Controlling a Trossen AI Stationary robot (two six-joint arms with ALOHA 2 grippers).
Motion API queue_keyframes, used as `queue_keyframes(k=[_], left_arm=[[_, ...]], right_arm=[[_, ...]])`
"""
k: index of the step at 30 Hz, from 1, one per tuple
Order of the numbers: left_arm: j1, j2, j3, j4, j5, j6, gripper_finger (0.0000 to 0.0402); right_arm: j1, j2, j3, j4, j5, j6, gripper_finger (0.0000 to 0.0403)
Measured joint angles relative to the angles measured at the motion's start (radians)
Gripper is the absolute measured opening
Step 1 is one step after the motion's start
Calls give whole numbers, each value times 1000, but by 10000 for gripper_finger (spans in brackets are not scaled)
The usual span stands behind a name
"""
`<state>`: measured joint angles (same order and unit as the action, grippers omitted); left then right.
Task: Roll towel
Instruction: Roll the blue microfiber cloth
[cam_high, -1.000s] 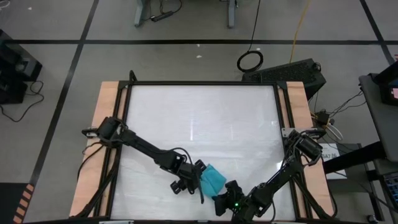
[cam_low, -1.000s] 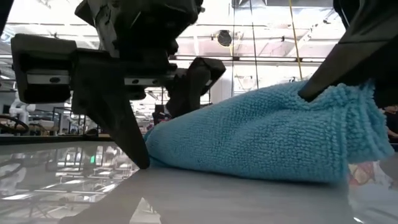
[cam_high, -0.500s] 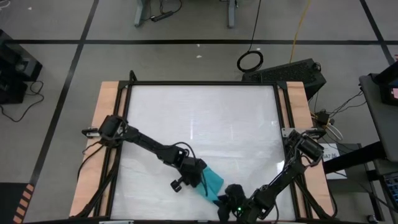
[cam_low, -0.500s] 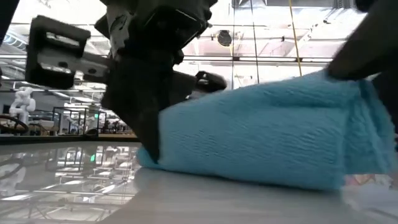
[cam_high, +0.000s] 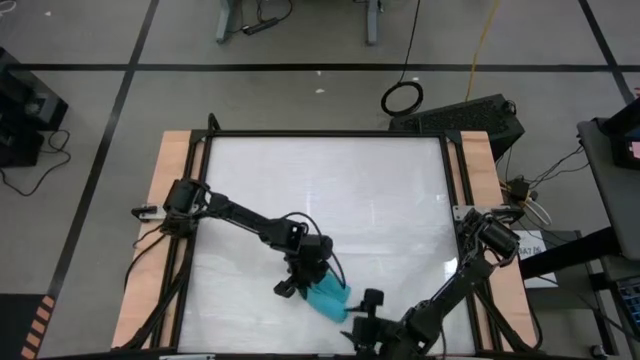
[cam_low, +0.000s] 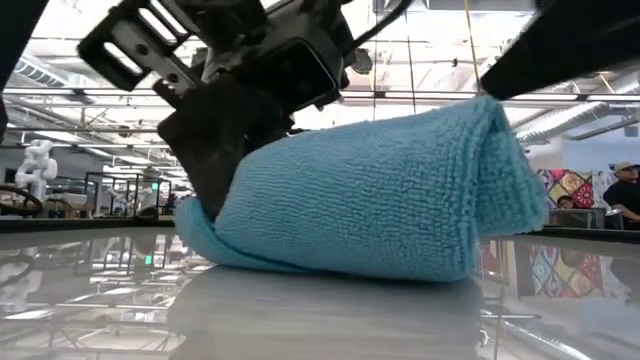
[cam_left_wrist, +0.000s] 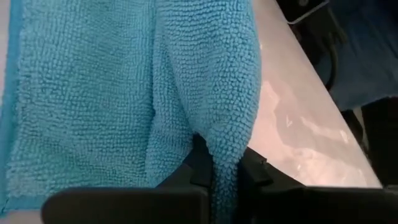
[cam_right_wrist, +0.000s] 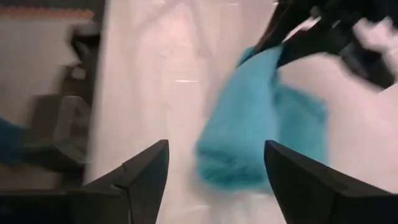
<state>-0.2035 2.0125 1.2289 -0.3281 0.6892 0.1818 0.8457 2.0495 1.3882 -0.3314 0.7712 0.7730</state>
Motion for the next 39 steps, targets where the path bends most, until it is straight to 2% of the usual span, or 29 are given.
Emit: queue_keyframes(k=[6, 10, 13, 22, 28, 32, 39], left_arm=[[35, 35, 1, -3, 81, -73, 30], [57, 63, 2, -15, 148, -103, 37], [78, 71, 4, -17, 157, -117, 38], [144, 72, 4, -16, 161, -123, 40], [146, 72, 3, -8, 172, -123, 41], [146, 73, 3, 0, 175, -124, 41], [172, 74, 2, 7, 238, -124, 41]], right_arm=[[-60, 1, 15, -55, 11, -156, 253], [-82, 8, 15, -59, -15, -193, 253], [-87, 11, 15, -58, -14, -214, 253], [-87, 11, 15, -67, -14, -220, 253], [-90, 11, 12, -207, -13, -156, 252], [-96, 12, -32, -205, -18, -105, 237], [-104, 12, -111, -65, -39, -71, 183]])
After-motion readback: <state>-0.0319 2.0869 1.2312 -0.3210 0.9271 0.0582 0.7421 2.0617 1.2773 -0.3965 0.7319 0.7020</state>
